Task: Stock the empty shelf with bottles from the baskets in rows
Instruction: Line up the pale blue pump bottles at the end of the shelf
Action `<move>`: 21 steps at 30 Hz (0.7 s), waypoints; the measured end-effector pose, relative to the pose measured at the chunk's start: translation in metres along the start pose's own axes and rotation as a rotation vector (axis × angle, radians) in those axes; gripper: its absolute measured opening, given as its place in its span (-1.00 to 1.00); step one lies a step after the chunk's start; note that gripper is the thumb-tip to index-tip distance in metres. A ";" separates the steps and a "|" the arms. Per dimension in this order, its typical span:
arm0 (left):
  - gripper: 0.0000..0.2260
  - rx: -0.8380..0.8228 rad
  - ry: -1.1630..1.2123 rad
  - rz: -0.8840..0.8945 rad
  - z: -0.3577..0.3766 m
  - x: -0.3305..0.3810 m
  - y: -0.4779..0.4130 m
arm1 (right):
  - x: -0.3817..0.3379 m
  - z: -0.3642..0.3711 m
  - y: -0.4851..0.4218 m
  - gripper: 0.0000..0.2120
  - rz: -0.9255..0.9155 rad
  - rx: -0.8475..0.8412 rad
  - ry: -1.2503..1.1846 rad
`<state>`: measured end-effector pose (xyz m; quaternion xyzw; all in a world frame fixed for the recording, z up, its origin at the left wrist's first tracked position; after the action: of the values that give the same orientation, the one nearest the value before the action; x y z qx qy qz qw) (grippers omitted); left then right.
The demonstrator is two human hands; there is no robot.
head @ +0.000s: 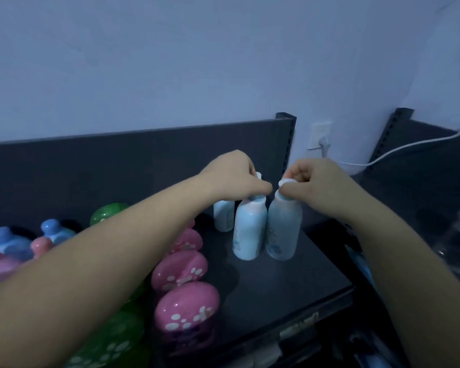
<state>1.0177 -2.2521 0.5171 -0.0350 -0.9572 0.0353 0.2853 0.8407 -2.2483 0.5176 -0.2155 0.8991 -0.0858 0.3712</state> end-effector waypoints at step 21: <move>-0.67 0.065 -0.169 -0.401 0.065 -0.058 -0.058 | 0.118 0.072 -0.069 -0.89 -0.094 -0.254 -0.217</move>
<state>1.0278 -2.3177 0.4363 0.1684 -0.9638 0.0116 0.2065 0.8393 -2.3630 0.4139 -0.3104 0.8463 0.0353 0.4316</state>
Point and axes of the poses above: each hand's wrist, its own y-axis away from the middle knuckle, its own z-axis out of the palm, x = y × z, the point moved 3 cm from there along -y, towards the middle knuckle, and after that the axes turned 5 degrees about -z, right-handed, at the moved point
